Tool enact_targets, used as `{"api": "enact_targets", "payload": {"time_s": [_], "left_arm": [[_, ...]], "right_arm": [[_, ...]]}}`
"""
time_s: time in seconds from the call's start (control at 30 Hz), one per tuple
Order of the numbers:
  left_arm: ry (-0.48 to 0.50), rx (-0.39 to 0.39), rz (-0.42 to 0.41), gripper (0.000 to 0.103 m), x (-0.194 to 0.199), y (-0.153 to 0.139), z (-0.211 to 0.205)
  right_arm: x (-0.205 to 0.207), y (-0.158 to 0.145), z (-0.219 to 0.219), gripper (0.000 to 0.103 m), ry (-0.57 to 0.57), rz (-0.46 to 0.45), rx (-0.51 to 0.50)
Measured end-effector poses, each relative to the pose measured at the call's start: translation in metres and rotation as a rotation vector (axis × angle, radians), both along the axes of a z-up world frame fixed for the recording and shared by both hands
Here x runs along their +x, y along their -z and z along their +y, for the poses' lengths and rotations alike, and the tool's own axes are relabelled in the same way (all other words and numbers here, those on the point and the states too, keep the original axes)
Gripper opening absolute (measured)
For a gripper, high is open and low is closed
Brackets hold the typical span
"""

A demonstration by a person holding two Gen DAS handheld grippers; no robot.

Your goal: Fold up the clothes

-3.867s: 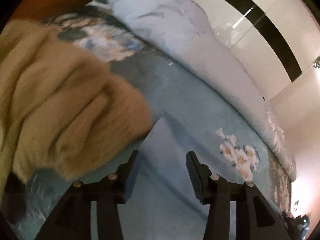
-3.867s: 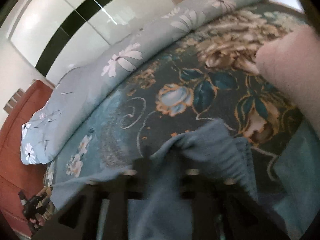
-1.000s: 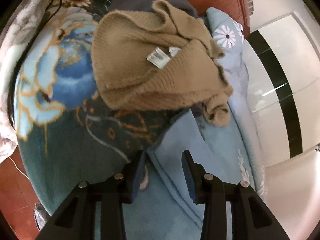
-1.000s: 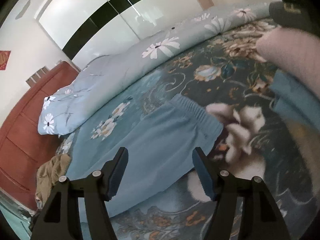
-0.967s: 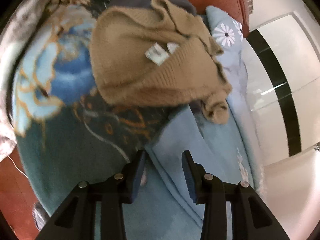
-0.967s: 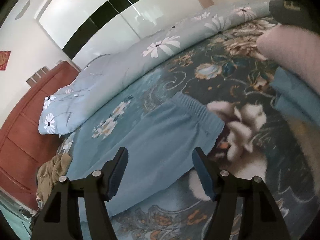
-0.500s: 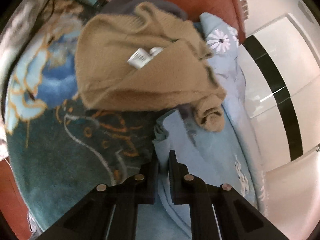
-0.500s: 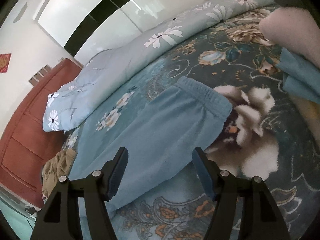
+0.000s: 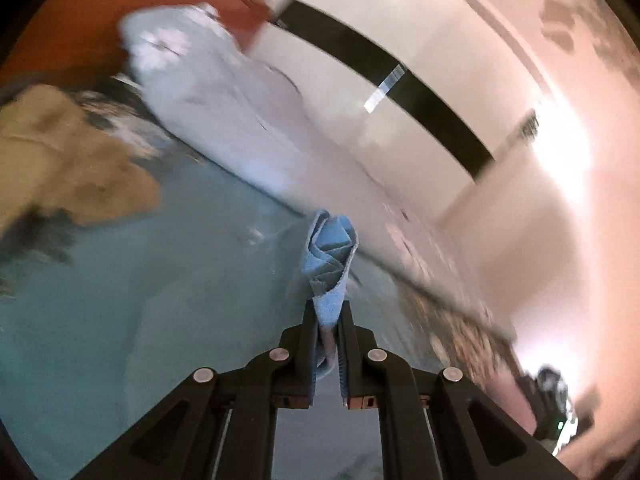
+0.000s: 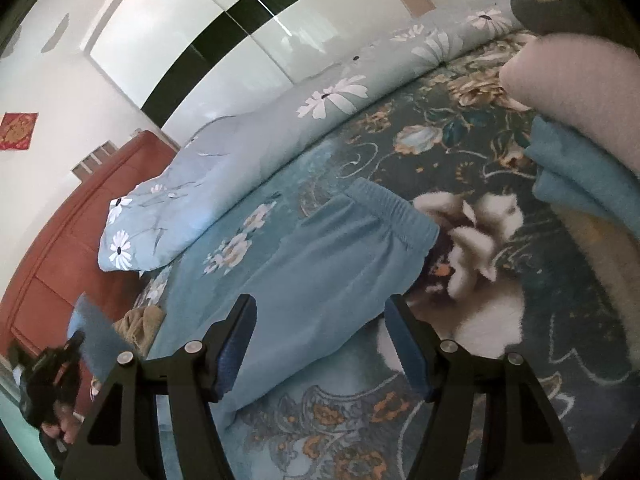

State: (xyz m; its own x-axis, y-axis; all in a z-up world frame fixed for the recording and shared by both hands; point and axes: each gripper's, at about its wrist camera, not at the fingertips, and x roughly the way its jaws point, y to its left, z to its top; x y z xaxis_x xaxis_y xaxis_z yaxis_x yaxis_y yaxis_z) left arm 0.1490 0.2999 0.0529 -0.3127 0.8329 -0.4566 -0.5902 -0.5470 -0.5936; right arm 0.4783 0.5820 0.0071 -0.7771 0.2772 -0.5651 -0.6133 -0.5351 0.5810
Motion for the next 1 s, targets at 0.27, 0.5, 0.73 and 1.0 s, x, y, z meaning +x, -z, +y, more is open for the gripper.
{"api": "enact_targets", "payload": {"time_s": [0.27, 0.5, 0.73, 1.0], "left_arm": [[0.143, -0.224, -0.093, 0.009, 0.033, 0.072, 0.088], [0.229, -0.204, -0.189, 0.047, 0.056, 0.084, 0.076], [0.011, -0.109, -0.047, 0.062, 0.040, 0.050, -0.007], [-0.230, -0.169, -0.224, 0.064, -0.016, 0.104, -0.087]], "right_arm": [[0.001, 0.010, -0.012, 0.068, -0.052, -0.019, -0.015], [-0.020, 0.010, -0.026, 0.068, -0.131, -0.009, -0.013], [-0.082, 0.018, -0.050, 0.068, -0.333, 0.025, -0.074], [-0.143, 0.040, -0.069, 0.068, -0.410, -0.015, -0.144]]}}
